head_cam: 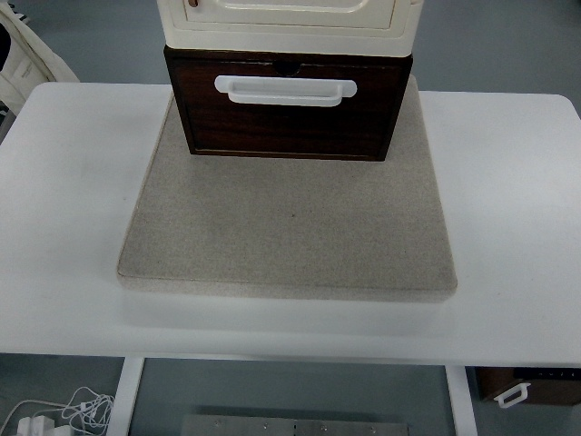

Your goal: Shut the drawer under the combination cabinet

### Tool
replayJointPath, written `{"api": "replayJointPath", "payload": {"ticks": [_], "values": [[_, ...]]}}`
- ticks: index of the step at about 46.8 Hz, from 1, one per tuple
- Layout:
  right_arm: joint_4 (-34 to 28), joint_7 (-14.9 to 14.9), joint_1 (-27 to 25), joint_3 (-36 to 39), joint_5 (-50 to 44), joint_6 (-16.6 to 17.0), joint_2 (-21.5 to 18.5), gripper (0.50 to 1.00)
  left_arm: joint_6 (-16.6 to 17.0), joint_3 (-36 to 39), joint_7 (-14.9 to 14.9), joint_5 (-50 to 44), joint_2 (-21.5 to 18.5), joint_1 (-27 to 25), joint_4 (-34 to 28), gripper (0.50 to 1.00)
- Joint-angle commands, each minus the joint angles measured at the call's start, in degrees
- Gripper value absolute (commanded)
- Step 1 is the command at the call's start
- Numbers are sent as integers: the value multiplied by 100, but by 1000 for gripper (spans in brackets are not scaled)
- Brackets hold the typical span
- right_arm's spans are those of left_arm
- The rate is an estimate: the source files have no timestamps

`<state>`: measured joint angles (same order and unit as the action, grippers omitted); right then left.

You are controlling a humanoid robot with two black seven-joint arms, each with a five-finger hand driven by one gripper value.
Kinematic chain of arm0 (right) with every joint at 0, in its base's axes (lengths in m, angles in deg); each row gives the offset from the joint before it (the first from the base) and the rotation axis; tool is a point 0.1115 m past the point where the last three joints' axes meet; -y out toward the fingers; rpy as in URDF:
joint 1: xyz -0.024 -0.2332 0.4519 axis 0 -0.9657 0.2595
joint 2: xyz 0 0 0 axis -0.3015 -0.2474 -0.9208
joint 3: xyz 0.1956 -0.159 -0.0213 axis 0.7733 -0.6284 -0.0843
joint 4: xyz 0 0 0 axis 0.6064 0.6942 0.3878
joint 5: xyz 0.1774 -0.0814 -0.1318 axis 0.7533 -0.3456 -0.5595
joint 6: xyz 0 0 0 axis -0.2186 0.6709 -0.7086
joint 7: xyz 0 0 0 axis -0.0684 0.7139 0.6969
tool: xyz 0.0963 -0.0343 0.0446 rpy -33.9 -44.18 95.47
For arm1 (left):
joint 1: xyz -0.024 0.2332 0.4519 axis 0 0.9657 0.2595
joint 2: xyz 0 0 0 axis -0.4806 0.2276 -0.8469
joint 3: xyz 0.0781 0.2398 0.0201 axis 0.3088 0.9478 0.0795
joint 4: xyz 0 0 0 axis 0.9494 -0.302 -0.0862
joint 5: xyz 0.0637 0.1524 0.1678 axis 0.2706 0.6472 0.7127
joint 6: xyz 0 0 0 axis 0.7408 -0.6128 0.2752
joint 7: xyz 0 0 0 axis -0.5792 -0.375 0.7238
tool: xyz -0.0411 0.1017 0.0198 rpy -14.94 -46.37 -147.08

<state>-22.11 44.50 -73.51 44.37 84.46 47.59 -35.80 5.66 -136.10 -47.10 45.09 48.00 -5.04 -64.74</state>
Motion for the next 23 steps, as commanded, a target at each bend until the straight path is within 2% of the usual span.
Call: {"api": "replayJointPath", "payload": {"ticks": [1,7,23], "values": [[0,0,0,0,0,3,0,952,-108,178,73,-157,179,39,140,999],[0,0,0,-17,0,3,0,952,-311,205,267,-280,363,83,255,999],[0,0,0,-17,0,3,0,952,-671,205,250,-992,522,400,325,999]]}}
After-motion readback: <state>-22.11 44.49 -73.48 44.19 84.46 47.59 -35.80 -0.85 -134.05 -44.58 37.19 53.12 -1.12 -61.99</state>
